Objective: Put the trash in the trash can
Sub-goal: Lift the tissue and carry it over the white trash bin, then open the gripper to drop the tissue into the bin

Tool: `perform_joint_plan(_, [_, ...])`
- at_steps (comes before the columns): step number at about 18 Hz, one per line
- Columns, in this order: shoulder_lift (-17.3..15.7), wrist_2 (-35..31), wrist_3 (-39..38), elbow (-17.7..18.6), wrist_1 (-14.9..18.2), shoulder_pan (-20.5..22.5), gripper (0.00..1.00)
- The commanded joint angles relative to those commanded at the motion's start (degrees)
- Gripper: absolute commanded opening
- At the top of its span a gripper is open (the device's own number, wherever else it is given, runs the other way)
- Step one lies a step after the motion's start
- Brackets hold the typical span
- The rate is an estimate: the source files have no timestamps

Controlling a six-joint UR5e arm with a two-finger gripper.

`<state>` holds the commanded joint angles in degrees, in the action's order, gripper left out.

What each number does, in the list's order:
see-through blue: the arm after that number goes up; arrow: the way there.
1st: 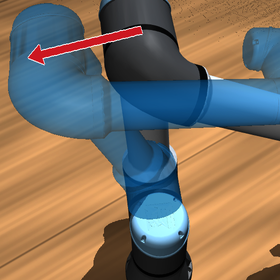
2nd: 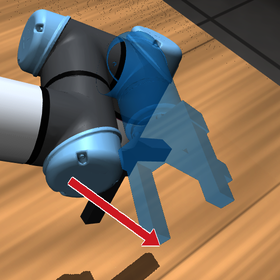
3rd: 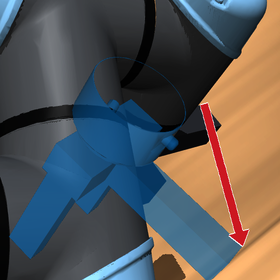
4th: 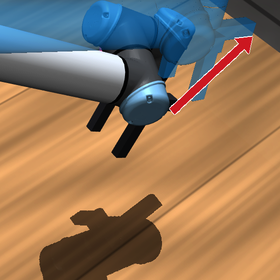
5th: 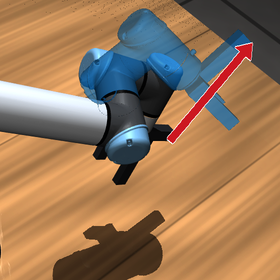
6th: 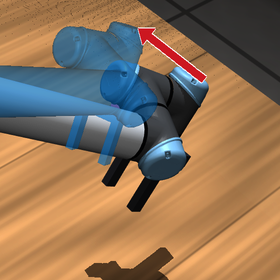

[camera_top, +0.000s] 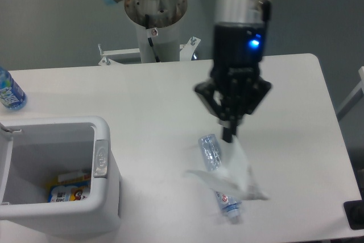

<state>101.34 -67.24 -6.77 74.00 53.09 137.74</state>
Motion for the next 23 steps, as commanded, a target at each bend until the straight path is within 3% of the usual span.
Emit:
perform_joint_plan(7, [-0.8, -0.2, 0.8, 4.1, -0.3, -9.1, 0.0])
perform_joint_plan(12, [-1.1, -5.5, 5.4, 7.0, -0.3, -15.4, 0.0])
perform_joint_plan(18, [-1.4, -7.0, 5.4, 8.7, 0.0, -19.2, 0.0])
perform_joint_plan(19, [-1.5, -7.5, 5.4, 9.1, -0.1, -19.7, 0.04])
perform_joint_plan(21, [-1.5, -7.7, 5.4, 9.1, -0.3, -19.8, 0.51])
perform_joint_plan(23, [-2.3, -8.3, 5.6, 9.0, -0.3, -19.8, 0.86])
